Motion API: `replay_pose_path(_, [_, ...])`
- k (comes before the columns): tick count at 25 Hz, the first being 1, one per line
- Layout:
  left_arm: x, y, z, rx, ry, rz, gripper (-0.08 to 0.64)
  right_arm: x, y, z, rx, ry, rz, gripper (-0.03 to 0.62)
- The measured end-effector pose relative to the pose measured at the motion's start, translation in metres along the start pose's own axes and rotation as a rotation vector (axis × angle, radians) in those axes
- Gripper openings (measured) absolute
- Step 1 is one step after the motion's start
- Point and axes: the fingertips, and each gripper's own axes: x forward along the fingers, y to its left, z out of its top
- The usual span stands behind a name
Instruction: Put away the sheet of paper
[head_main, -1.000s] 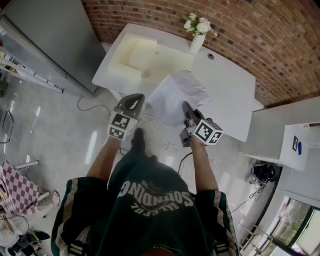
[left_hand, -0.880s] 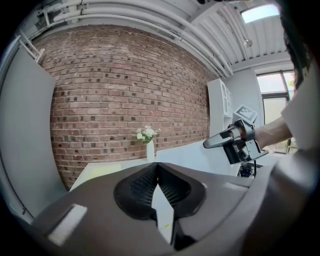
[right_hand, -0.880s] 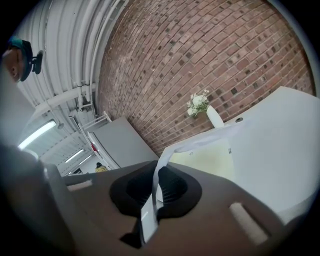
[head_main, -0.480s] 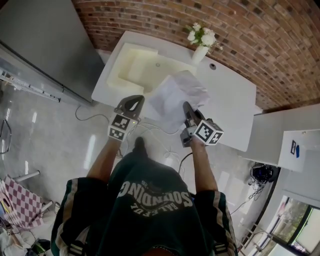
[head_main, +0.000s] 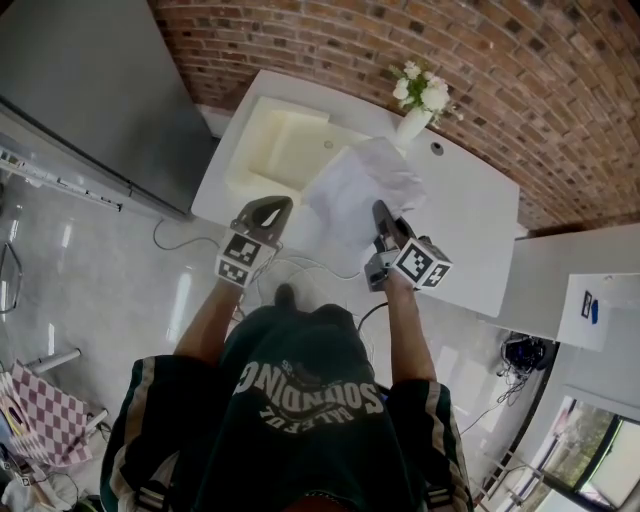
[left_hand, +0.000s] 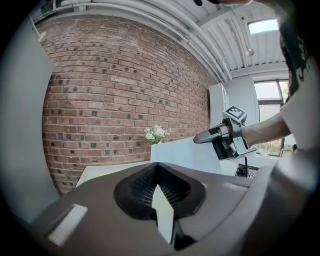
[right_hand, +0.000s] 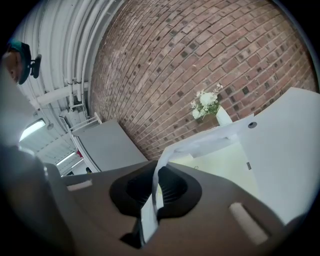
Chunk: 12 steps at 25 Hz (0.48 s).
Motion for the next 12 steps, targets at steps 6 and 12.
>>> replay_pose_path(6, [0.002, 0.011, 0.008, 0.0, -0.029, -0.003, 0.011, 0.015, 0.002, 0.0, 0.01, 0.001, -0.004, 0.002])
replay_pose_path(12, [0.011, 0.019, 0.01, -0.006, -0.036, 0.003, 0.011, 0.028, -0.007, 0.001, 0.012, 0.016, -0.003, 0.002])
